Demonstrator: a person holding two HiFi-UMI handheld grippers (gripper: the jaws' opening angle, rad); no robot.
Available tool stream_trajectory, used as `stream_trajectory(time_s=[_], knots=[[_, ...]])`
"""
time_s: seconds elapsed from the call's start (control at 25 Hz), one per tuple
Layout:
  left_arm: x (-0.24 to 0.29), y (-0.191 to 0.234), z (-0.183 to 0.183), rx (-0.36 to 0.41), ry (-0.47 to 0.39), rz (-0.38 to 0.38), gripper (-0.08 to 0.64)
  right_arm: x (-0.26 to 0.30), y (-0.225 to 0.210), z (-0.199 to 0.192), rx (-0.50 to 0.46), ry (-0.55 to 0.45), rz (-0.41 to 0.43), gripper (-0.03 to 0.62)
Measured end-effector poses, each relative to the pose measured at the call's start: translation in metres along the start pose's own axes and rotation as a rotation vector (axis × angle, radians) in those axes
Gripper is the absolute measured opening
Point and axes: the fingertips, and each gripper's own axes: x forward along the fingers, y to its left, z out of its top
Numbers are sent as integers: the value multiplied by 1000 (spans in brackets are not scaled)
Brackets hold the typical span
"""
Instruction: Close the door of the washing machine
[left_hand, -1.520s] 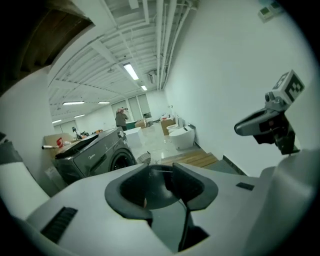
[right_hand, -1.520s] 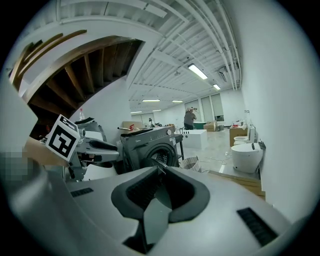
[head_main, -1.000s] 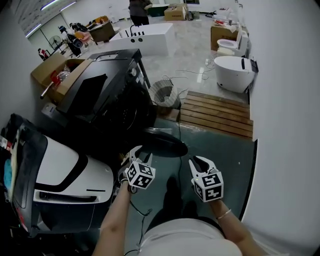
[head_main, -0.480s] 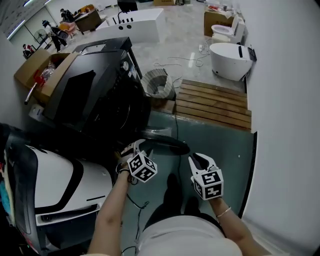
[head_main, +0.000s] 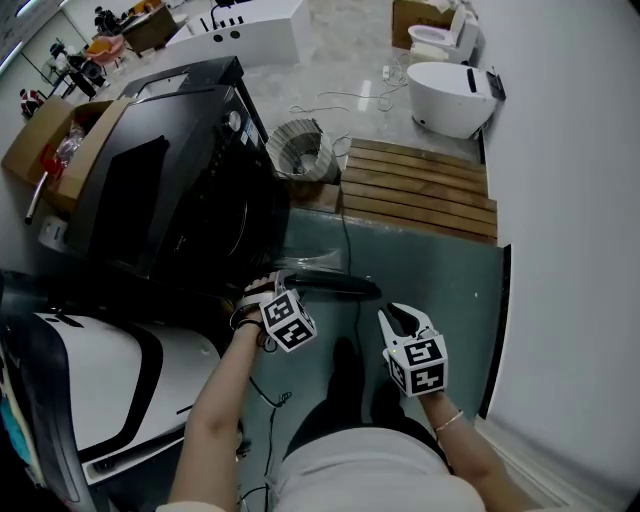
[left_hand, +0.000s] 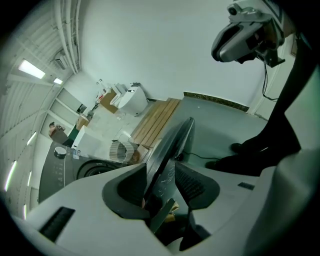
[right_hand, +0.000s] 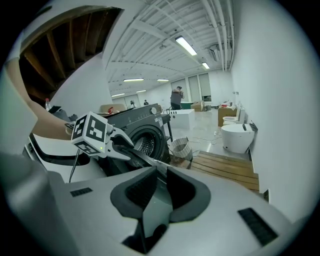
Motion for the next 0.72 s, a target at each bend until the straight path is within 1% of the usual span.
stream_trajectory(time_s=[0.16,0.28,0.36,0.56,0.72], knots=[[12,4,-1,61,19,-57,186,13,-1,4,11,14,-17,67],[18,7,-4,104,32,-76,162,22,1,7,16,17,-27,66],[21,9,-5,118,35,-87,156,26,3,9,15,15,-31,67],[24,13,-4,109,28,-119,160,35,8,15,2,19,-29,77],[27,20,-6,98,19,-127,160,44,13,16,-11,37,-36,77]])
